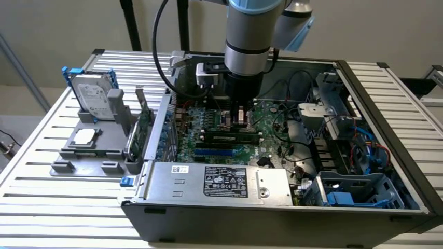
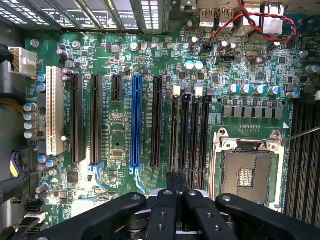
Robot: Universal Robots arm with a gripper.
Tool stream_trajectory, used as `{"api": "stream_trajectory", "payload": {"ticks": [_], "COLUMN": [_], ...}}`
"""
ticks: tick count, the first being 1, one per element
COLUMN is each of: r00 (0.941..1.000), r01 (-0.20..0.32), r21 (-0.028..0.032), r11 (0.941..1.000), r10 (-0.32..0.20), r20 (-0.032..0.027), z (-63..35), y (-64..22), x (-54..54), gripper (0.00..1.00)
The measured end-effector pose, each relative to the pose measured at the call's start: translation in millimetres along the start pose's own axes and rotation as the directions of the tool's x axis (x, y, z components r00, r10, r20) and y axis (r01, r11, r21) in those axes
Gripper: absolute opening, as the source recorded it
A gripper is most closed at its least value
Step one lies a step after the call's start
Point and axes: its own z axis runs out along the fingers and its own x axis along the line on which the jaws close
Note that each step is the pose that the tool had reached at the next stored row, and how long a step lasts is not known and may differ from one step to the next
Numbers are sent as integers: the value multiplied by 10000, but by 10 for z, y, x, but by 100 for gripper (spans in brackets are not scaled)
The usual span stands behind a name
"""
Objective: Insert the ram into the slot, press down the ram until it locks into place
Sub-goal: 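Press down the ram until it locks into place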
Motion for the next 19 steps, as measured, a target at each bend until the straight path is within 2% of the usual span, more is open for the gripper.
{"api": "stream_trajectory", "payload": {"ticks": [19], "r00": [10000], "r01": [0], "r21": [-29], "r11": [10000], "r10": [0], "r20": [-7], "z": [145], "y": [9], "x": [-32], "gripper": [11]}}
